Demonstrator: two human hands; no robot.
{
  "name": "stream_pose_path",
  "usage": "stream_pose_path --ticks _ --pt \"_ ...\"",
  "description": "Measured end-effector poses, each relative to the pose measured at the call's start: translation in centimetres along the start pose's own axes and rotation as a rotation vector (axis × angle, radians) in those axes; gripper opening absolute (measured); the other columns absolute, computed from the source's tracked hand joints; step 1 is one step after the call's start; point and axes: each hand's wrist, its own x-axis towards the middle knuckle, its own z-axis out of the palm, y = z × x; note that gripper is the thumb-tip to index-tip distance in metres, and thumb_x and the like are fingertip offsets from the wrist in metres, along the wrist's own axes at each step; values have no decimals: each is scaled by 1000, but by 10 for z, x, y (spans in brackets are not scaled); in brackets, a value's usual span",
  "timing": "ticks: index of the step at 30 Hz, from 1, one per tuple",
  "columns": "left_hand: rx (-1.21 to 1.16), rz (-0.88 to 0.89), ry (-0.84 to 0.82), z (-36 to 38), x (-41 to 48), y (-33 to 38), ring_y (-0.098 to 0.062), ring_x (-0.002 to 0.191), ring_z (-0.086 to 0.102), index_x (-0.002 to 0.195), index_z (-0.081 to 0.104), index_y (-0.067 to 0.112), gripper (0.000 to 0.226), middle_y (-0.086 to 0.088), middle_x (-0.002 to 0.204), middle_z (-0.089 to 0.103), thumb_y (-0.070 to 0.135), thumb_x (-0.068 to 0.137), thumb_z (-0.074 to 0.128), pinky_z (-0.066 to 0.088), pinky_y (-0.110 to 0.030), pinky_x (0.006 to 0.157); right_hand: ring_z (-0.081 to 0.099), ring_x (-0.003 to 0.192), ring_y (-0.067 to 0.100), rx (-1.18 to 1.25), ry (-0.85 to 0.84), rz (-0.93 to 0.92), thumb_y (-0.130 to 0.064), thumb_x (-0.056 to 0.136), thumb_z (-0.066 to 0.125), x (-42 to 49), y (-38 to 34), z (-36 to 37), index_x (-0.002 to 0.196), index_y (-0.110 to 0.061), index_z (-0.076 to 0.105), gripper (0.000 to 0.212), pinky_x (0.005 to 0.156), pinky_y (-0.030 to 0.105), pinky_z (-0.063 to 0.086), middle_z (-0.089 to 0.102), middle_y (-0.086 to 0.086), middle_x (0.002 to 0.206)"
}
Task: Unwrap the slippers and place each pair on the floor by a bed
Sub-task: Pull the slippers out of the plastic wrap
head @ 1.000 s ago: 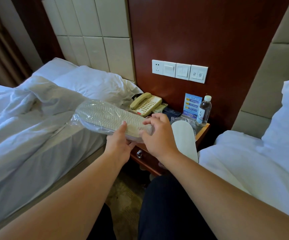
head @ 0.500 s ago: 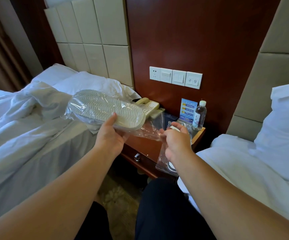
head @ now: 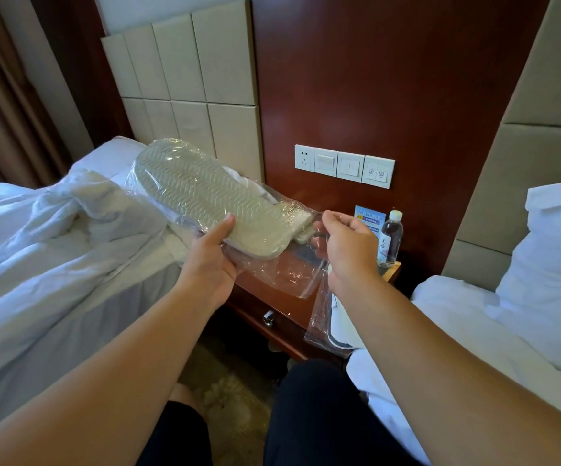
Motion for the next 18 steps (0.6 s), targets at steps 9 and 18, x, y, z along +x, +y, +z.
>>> stream_pose_path --ticks 9,18 --pt "7 32 29 16 -4 9 -26 92 72 137 42 10 57 -9 119 69 19 87 68 60 -41 73 61 57 5 -565 -219 -514 -23 80 71 -13 0 5 75 -30 63 11 51 22 53 65 -8 71" --pt "-16 34 -35 14 -5 22 -18 74 73 109 57 8 21 0 77 74 20 93 60 59 -33 62 72 64 23 -151 -545 176 -10 91 63 -15 -12 10 111 -11 66 20 54 32 58 76 10 83"
